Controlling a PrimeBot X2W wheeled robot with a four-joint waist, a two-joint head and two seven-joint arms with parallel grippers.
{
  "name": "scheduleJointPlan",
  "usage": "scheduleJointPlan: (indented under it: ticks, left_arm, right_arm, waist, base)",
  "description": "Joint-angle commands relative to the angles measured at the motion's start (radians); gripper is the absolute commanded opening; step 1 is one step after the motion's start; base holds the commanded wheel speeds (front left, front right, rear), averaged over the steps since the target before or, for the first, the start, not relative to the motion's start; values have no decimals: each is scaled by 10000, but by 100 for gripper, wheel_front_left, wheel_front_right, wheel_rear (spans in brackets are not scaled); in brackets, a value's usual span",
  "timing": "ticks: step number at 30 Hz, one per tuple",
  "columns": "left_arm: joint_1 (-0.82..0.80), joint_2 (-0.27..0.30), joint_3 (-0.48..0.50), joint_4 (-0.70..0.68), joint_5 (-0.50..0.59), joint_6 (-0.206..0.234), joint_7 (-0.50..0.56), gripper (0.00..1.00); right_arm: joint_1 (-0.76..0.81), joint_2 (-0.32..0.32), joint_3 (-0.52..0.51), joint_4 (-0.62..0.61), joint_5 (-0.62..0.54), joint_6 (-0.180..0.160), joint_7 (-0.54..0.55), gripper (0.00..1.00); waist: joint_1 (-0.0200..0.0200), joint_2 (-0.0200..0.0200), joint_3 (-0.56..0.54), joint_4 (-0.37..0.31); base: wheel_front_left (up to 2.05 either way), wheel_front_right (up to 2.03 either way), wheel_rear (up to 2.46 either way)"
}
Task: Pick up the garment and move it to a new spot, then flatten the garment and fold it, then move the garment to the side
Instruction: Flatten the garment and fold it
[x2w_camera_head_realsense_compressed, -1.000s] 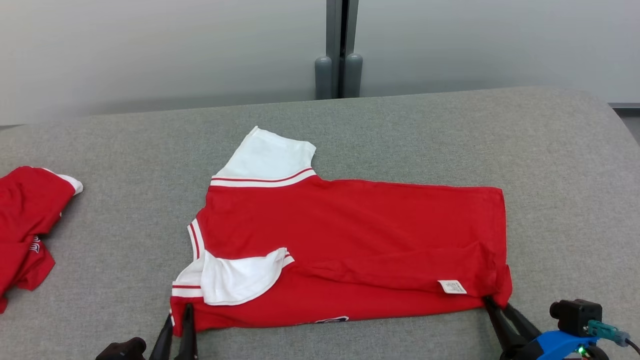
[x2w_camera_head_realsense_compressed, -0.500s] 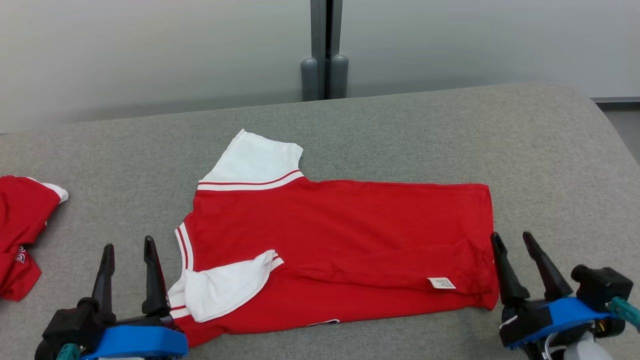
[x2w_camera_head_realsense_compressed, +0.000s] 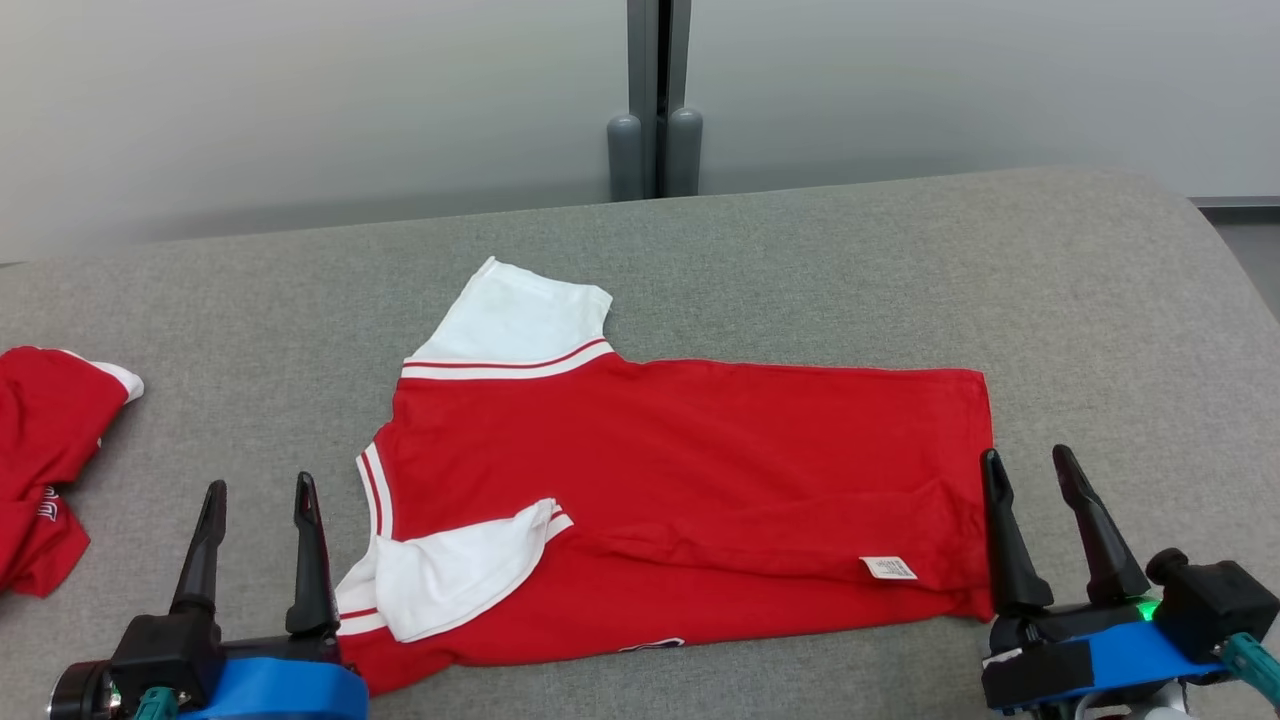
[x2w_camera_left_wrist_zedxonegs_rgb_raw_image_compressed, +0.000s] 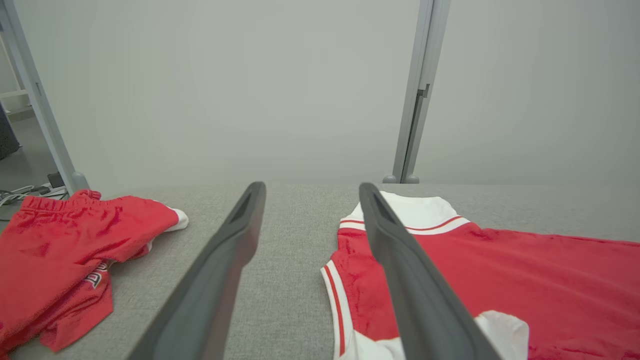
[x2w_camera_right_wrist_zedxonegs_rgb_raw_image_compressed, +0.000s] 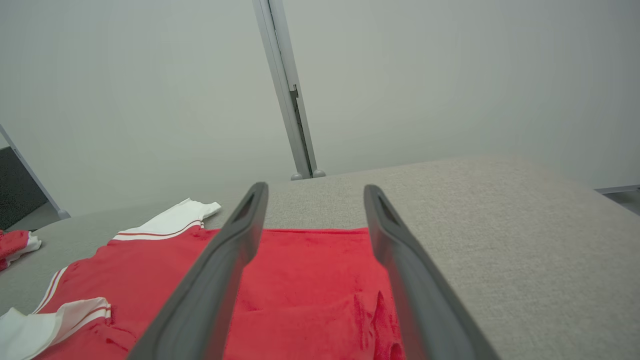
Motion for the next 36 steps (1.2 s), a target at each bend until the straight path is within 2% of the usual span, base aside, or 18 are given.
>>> scheduleJointPlan:
  ticks: [1,8,28,33,36]
  left_arm:
    - [27,-28,112,164,23,-88,-26,100]
    - [3,-15,405,606,195,-301,-28,100]
    - [-136,-122,547,909,575,-462,-28,100]
    - [-907,147,556,1113,500,-552,-28,100]
    - [-1710,440,311,1426,592,-622,-28,100]
  right_arm:
    - [164,35,20,83,-159,3,-30,100]
    - [313,110,332,398,-716,3,-31,100]
    - [207,186,672,781,-940,3,-32,100]
    - [-338,147,402,1042,-846,3,-32,100]
    - [-981,-95,336,1334,-919,3,-33,100]
  waist:
    - [0,0,-15,25]
    - [0,0,-86,115]
    - [0,0,-214,164]
    - [0,0,-38,106]
    - [0,0,173,-34]
  base:
    - [0,0,0]
    - [0,0,0]
    - [0,0,0]
    - [0,0,0]
    - [0,0,0]
